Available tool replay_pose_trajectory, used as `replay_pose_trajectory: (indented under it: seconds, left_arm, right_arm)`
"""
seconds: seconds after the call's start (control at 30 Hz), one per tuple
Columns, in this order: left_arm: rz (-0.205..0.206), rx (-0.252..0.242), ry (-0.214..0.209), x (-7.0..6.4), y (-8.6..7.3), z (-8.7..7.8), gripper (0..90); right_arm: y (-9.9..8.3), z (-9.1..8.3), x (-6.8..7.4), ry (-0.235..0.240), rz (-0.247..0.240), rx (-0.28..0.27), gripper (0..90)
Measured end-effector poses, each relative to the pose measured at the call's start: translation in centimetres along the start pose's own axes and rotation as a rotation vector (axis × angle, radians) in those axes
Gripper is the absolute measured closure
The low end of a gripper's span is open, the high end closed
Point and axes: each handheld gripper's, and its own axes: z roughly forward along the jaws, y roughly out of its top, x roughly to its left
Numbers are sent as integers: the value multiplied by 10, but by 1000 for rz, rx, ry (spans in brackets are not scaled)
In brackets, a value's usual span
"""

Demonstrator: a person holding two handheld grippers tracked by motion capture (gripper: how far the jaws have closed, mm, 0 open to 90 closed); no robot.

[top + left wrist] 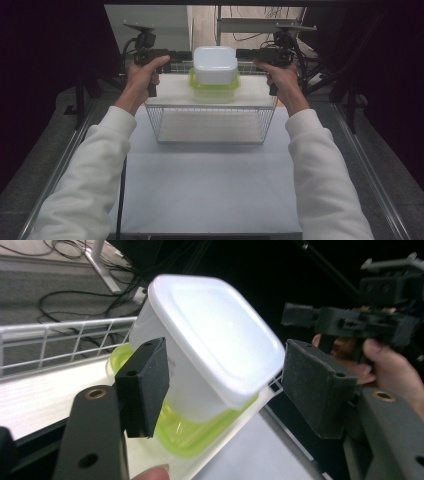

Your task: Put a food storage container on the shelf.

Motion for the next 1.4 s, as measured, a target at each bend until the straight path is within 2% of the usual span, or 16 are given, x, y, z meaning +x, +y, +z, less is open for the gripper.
replay_pose_trajectory:
  seconds: [0.03, 0.17, 0.23, 0.4, 0.53, 0.63, 0.73, 0.83, 0.93, 1.0, 1.07, 1.13, 1.3, 1.4]
  left_arm:
    - [4, -2, 3, -1, -2, -2, 341]
    - [31, -3, 24, -4, -12, -10, 333]
    - [61, 0, 57, -7, -18, -15, 330]
    - [112, 7, 73, -17, -38, -28, 325]
    - [141, 3, 65, -24, -58, -41, 317]
    - [159, -10, 72, -27, -81, -52, 315]
    - [150, -14, 66, -26, -107, -61, 315]
    - [155, 1, 86, -25, -133, -68, 315]
    - [126, 9, 67, -21, -161, -71, 315]
    - [120, 27, 79, -18, -179, -73, 312]
    - [111, 50, 93, -14, -196, -73, 311]
    - [88, 74, 77, -10, -213, -72, 308]
    - [102, 150, 119, -4, -247, -68, 299]
    - [92, 179, 134, 1, -262, -66, 298]
  right_arm:
    - [-3, -2, 1, -5, -20, 7, 367]
    - [-13, -9, 2, -4, -44, 5, 346]
    - [-19, -14, 2, -4, -68, 0, 342]
    - [-38, -32, 6, -9, -112, -6, 332]
    - [-57, -49, 6, -15, -132, -8, 331]
    - [-75, -61, 7, -20, -155, -1, 330]
    - [-97, -74, 9, -23, -174, -8, 326]
    - [-121, -83, 11, -36, -195, 6, 315]
    - [-145, -93, 13, -39, -217, 14, 305]
    - [-161, -98, 14, -44, -223, 22, 300]
    - [-176, -101, 13, -49, -220, 38, 287]
    - [-191, -102, 11, -50, -208, 43, 282]
    - [-231, -101, -1, -55, -173, 101, 261]
    - [-254, -98, -7, -62, -173, 155, 244]
